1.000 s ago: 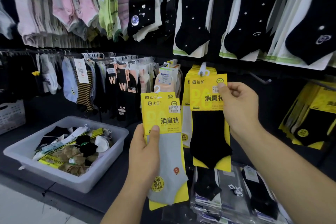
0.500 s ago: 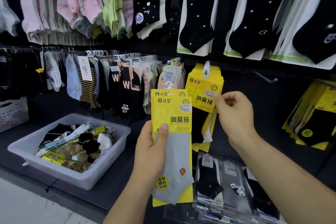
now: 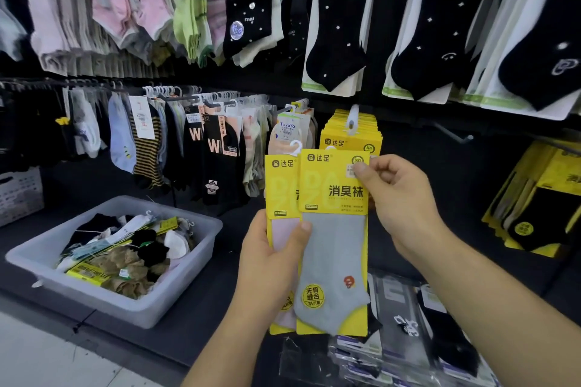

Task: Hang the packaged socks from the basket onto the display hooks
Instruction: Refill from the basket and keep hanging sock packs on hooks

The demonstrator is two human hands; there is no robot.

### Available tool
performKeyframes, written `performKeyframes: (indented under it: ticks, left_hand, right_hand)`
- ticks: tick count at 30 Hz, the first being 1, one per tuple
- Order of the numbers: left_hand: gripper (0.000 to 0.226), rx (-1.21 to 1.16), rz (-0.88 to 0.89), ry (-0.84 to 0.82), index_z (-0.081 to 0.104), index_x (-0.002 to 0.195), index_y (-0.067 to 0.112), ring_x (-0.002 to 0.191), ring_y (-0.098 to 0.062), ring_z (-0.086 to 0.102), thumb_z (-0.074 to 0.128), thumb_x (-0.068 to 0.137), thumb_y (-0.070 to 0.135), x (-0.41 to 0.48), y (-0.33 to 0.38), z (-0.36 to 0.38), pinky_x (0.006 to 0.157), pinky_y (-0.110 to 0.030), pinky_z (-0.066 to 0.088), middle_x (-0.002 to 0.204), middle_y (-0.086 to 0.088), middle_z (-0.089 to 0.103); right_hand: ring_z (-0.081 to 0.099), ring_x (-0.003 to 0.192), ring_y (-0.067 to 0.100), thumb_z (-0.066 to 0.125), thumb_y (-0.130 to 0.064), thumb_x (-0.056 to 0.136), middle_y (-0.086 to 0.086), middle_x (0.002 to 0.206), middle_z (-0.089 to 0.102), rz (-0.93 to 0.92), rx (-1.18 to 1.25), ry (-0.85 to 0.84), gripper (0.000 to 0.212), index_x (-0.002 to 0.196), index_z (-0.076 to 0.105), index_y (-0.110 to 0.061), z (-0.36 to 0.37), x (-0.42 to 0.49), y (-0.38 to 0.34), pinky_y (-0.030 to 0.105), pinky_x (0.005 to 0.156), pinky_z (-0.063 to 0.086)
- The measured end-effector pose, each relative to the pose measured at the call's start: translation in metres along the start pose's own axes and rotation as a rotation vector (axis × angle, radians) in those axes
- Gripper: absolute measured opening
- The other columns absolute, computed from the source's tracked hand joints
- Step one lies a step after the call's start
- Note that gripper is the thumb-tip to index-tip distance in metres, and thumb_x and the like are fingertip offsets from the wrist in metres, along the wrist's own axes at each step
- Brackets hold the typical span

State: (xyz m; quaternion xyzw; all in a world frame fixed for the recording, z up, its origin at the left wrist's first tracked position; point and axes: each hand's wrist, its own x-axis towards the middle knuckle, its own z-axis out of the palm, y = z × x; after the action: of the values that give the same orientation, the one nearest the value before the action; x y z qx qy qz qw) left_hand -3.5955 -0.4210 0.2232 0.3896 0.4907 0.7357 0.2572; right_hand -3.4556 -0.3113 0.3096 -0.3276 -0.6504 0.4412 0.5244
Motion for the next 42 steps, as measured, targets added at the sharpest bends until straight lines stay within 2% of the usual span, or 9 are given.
performKeyframes:
  ticks: [6, 9, 12, 18, 23, 27, 33, 39, 42]
  left_hand:
    - [0.028, 0.065, 0.002, -0.008, 0.068, 0.097, 0.046, 0.093, -0.010, 0.079, 0.080, 0.093, 0.021, 0.001, -0.002, 0.005, 0.072, -0.030, 0.063, 0.102, 0.010, 0.081]
    - [0.028, 0.099, 0.009, -0.014, 0.067, 0.099, 0.046, 0.093, -0.008, 0.078, 0.081, 0.091, 0.022, -0.001, -0.002, 0.007, 0.077, -0.034, 0.062, 0.102, 0.012, 0.081]
    - [0.033, 0.128, 0.035, -0.004, 0.066, 0.097, 0.048, 0.088, -0.003, 0.077, 0.080, 0.093, 0.018, -0.002, -0.001, 0.006, 0.067, -0.020, 0.059, 0.098, 0.016, 0.079]
    - [0.038, 0.139, 0.063, -0.011, 0.065, 0.096, 0.052, 0.088, -0.001, 0.076, 0.079, 0.093, 0.016, -0.002, 0.000, 0.005, 0.068, -0.018, 0.060, 0.098, 0.018, 0.079]
    - [0.035, 0.110, 0.068, -0.002, 0.066, 0.097, 0.049, 0.088, -0.002, 0.077, 0.081, 0.092, 0.018, 0.000, 0.000, 0.006, 0.067, -0.016, 0.059, 0.099, 0.017, 0.079]
    - [0.026, 0.132, 0.098, 0.006, 0.066, 0.100, 0.046, 0.092, -0.003, 0.076, 0.078, 0.093, 0.024, 0.000, 0.000, 0.002, 0.070, -0.020, 0.060, 0.102, 0.015, 0.079]
    - [0.029, 0.180, 0.083, 0.054, 0.065, 0.102, 0.049, 0.096, -0.003, 0.075, 0.072, 0.100, 0.021, 0.003, -0.004, -0.009, 0.079, -0.035, 0.061, 0.104, 0.017, 0.078]
    - [0.022, 0.240, 0.063, 0.123, 0.063, 0.100, 0.048, 0.092, 0.000, 0.074, 0.069, 0.100, 0.027, 0.006, -0.005, -0.019, 0.077, -0.038, 0.061, 0.101, 0.019, 0.076]
    - [0.023, 0.218, 0.052, 0.193, 0.063, 0.096, 0.048, 0.087, 0.000, 0.074, 0.070, 0.099, 0.026, 0.007, -0.004, -0.022, 0.077, -0.041, 0.062, 0.096, 0.018, 0.076]
  right_hand:
    - [0.066, 0.083, 0.030, 0.074, -0.022, 0.091, 0.011, 0.094, 0.072, -0.131, -0.127, -0.046, 0.010, 0.098, 0.067, -0.025, -0.006, 0.004, -0.018, 0.044, 0.076, 0.057]
    - [0.063, 0.073, 0.010, 0.076, -0.031, 0.088, -0.010, 0.081, 0.069, -0.212, -0.323, -0.110, 0.007, 0.084, 0.073, -0.027, -0.008, 0.010, -0.029, 0.028, 0.069, 0.053]
    - [0.062, 0.067, 0.000, 0.076, -0.024, 0.089, -0.010, 0.076, 0.069, -0.168, -0.369, -0.171, 0.010, 0.080, 0.073, -0.023, -0.008, 0.016, -0.038, 0.018, 0.061, 0.053]
    - [0.070, 0.094, 0.016, 0.074, -0.015, 0.087, 0.000, 0.091, 0.076, 0.078, -0.178, -0.264, 0.017, 0.071, 0.074, -0.022, -0.010, 0.022, -0.048, 0.028, 0.075, 0.051]
    - [0.067, 0.080, 0.008, 0.074, -0.019, 0.090, 0.000, 0.087, 0.074, -0.055, -0.271, -0.102, 0.008, 0.082, 0.073, -0.020, -0.007, 0.025, -0.051, 0.021, 0.066, 0.054]
    - [0.060, 0.061, -0.003, 0.071, -0.016, 0.092, -0.013, 0.070, 0.069, -0.217, -0.301, 0.063, 0.020, 0.075, 0.070, -0.026, -0.003, 0.032, -0.056, 0.016, 0.050, 0.050]
    - [0.064, 0.073, 0.009, 0.068, -0.020, 0.093, -0.011, 0.075, 0.067, -0.237, -0.407, 0.127, 0.022, 0.075, 0.070, -0.032, 0.004, 0.048, -0.061, 0.046, 0.075, 0.062]
    - [0.063, 0.072, 0.009, 0.062, -0.019, 0.097, -0.012, 0.078, 0.067, -0.253, -0.512, 0.105, 0.022, 0.081, 0.070, -0.031, 0.012, 0.052, -0.049, 0.038, 0.071, 0.058]
    - [0.063, 0.091, 0.016, 0.060, -0.020, 0.096, -0.014, 0.084, 0.065, -0.356, -0.680, 0.143, 0.017, 0.090, 0.071, -0.030, 0.013, 0.049, -0.042, 0.037, 0.091, 0.043]
